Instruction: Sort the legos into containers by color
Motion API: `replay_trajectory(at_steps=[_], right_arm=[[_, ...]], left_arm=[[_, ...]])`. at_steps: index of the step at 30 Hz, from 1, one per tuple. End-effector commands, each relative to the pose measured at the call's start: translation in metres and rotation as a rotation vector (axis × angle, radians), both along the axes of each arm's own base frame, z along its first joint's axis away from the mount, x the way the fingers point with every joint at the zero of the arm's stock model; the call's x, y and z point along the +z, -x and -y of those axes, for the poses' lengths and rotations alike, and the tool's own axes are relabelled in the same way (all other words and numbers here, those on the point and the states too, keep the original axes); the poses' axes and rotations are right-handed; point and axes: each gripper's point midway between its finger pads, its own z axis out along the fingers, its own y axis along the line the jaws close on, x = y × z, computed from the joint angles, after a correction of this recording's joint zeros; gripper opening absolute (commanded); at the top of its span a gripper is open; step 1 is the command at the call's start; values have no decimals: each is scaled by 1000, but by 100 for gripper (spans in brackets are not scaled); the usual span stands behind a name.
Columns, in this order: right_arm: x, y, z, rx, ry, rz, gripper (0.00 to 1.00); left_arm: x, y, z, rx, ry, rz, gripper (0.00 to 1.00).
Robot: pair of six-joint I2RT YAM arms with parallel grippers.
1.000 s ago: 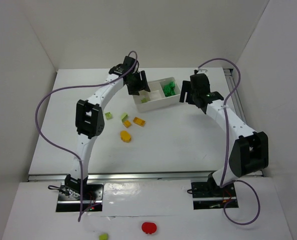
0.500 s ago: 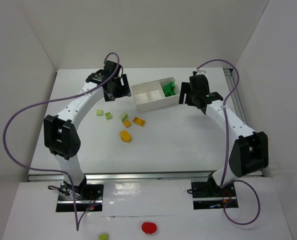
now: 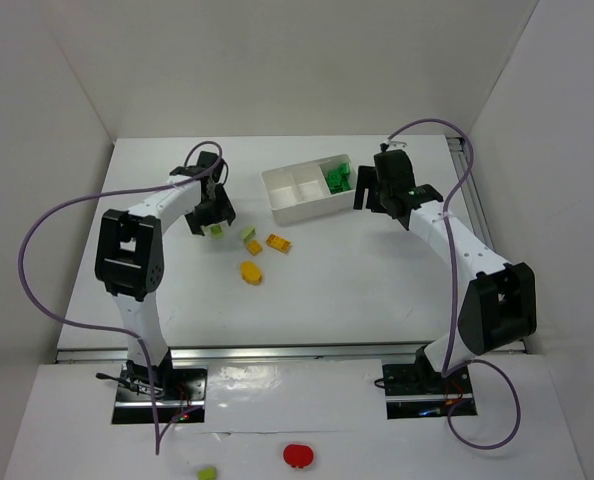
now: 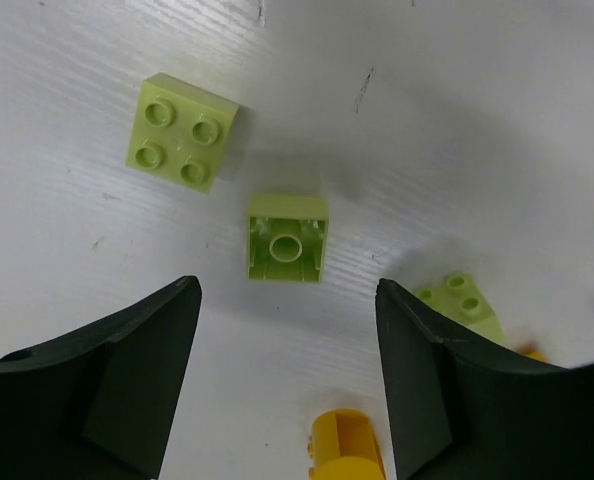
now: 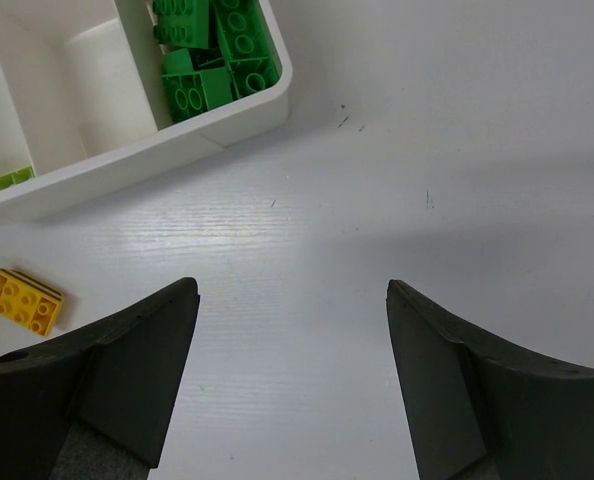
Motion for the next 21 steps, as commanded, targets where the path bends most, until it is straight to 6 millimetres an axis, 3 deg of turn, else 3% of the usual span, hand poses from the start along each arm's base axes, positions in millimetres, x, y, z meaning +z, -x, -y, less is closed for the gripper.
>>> replay_trajectory(at_steps=[1,7,11,16,19,21], right_arm=[[10,-3,-1,-8,4,27,83],[14,-3,-3,-6,9,31,84],[7,-4,-3,-6,16,9,84],[15,-7,-4,-6,10,26,84],[15,-6,-8,3,10,26,84],[15,-6,-8,3,10,26,84]], left_arm=[[-9,-12,2,14,44,19,80],[-23,-17,6,-24,47,-8,64],[-14,-30,9,-52,33,22,59],[-8,-30,15,-95,4,23,53],[17,-37,21,-126,7,80,43],[38,-42,38,-182,7,132,38]])
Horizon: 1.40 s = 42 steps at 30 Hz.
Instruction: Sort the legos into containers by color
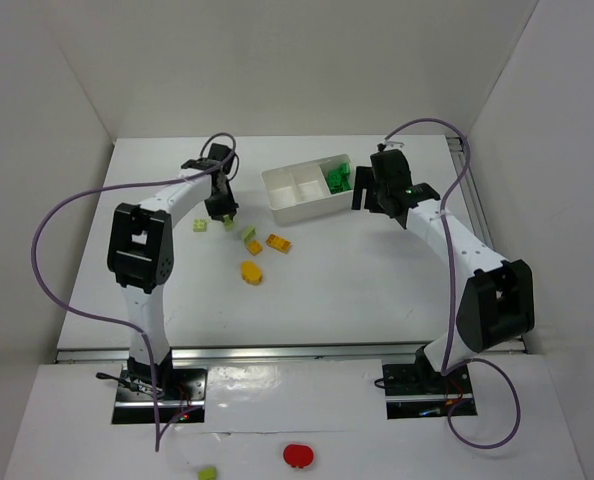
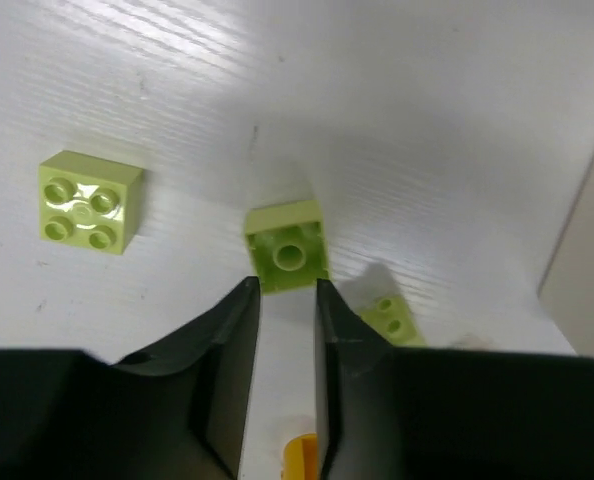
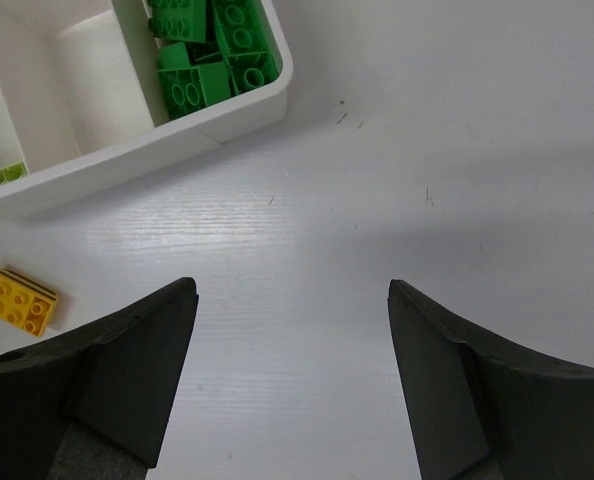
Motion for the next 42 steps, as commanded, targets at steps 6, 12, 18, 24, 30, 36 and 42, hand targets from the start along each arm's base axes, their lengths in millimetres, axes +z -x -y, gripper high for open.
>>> replay_trajectory(at_steps=[6,12,18,24,30,36,42], right_arm=[[17,-7,-7,7,-4,31,84],[13,-5,-6,7,0,23,84],[12,-4,-4,0,8,16,84],[12,-4,-4,0,8,16,84],[8,-4,-4,0,12,7,84],[10,-4,-3,-1,24,9,84],[12,-4,-2,-1,21,20,84]], left_arm=[[78,-22,28,-109,-26,172,59],[41,-14,18,-31,-47,72,85],[4,-14,13,8,-3,-8,86],[-22,-14,6,45,27,-50,77],[-23,-13,8,33,33,-55,43],[59,-23,24,-51,18,134,31],[109,-44,79,-198,53,270,32]])
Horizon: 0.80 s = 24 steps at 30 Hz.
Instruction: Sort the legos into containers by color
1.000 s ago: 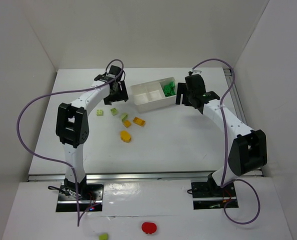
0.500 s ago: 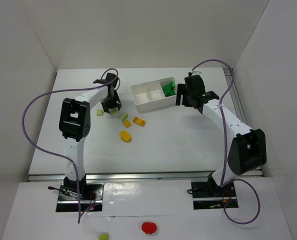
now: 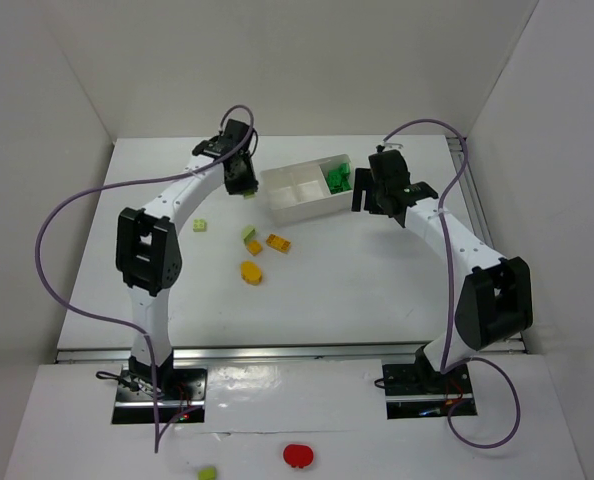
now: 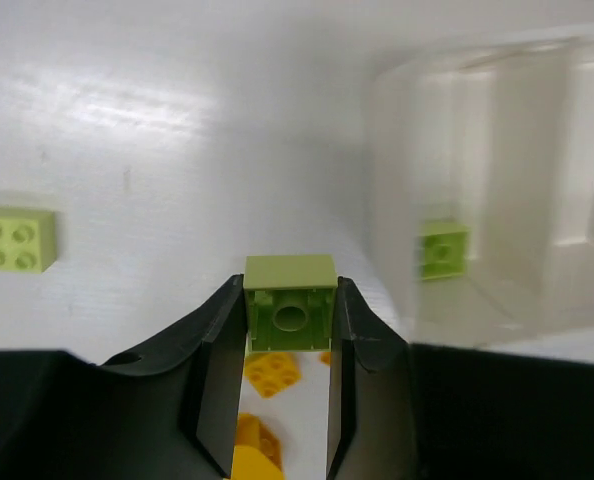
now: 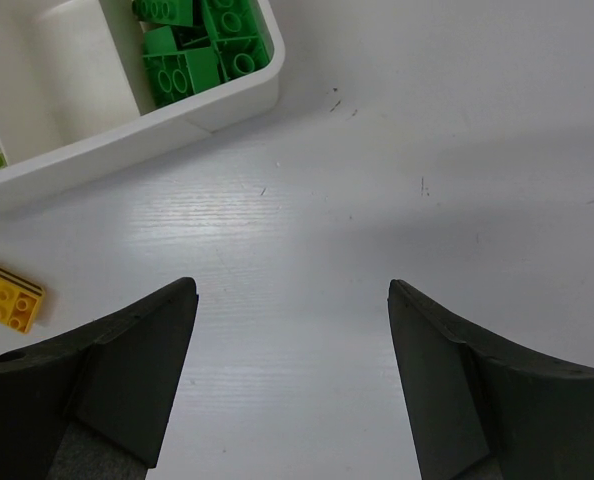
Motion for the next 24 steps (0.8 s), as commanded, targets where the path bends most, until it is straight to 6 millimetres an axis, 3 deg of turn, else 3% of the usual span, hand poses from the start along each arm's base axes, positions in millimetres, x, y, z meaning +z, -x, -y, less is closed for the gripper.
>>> replay_trajectory(at_steps=[1,3,4,5,7,8,11,13,14,16,17,19,20,21,22,23,24], right_arm=[[18,-7,-1,-7,10,52,84],[20,-5,2,-14,17,52,84],[19,-3,2,-14,21,42,84],[23,-2,5,-22,24,53,84],[24,3,7,-22,25,50,84],[24,3,8,-28,31,52,84],[25,9,10,-34,26,50,84],[29,9,16,-51,30,61,84],[24,11,16,-51,34,49,84],[23,11,15,-45,28,47,84],[23,12,13,-38,22,45,84],[21,9,13,-38,22,45,84],[17,9,11,-31,19,34,84],[19,7,10,-31,16,43,84],[18,8,9,-25,10,41,84],[20,6,8,-25,7,49,84],[15,5,6,-17,4,36,84]], left_arm=[[49,-18,39,-114,23,139,32],[60,-29,54,-136,47,167,33],[47,-32,57,-142,46,141,35],[55,-38,69,-160,66,164,35],[52,-43,78,-176,77,167,41],[41,-46,83,-175,89,147,52],[52,-56,93,-194,124,173,75],[50,-55,92,-201,115,163,80],[59,-54,92,-202,120,178,80],[86,-51,82,-187,92,232,80],[91,-49,70,-161,46,249,78],[84,-40,46,-112,-15,224,78],[95,-32,33,-88,-29,239,78],[90,-30,10,-47,-51,220,78],[65,-20,-7,-24,-80,161,79],[56,-14,-19,-6,-91,132,79],[47,-9,-33,28,-106,107,88]])
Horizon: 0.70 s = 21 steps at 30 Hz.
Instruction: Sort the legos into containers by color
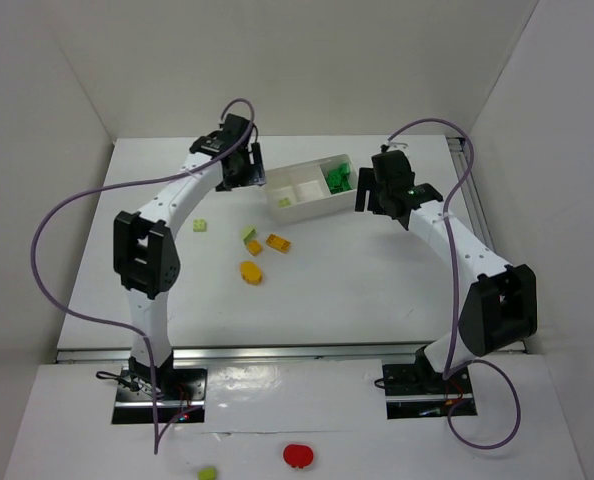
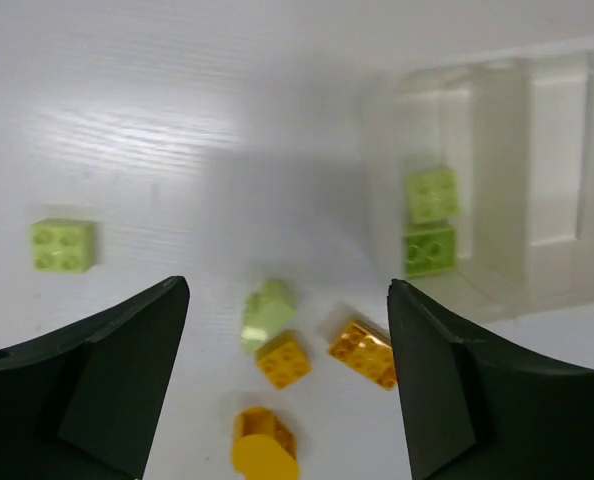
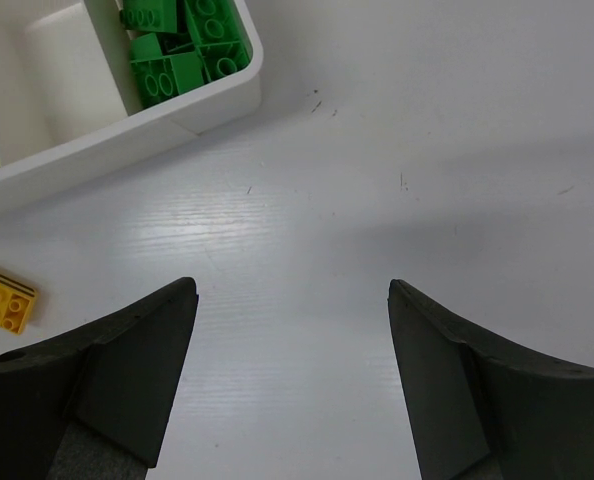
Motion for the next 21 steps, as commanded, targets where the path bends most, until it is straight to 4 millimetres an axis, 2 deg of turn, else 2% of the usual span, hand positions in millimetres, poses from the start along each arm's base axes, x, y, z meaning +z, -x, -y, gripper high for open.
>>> replay_trajectory(at_steps=[1,4,7,10,12,14,15,18,19,21], right_arm=[[0,-2,-3,10,-12,5,84],[4,-5,-8,20,-15,14,84],[4,-5,-9,20,-15,14,84],[8,-7,-9,20,-18,22,84],[7,-4,-12,29,-16,14,84],[7,-4,-11,22,-10,16,84],[10,-6,-11,22,-13,24,84],[9,-4,-11,22,-10,16,84],[13,-5,-13,25,-7,27,84],[13,-5,-13,25,-7,27,84]], left_arm=[[-14,14,-82,172,-103,-42,91],[-49,32,-121,253,-146,-137,99],[-64,39,-142,303,-137,-175,99],[-92,43,-156,310,-125,-247,98],[-111,42,-155,291,-111,-293,95],[-118,38,-157,295,-96,-298,91],[-120,35,-155,280,-89,-301,86],[-130,37,-150,268,-71,-330,78],[-130,37,-150,268,-71,-330,70],[-133,40,-150,268,-73,-339,61]])
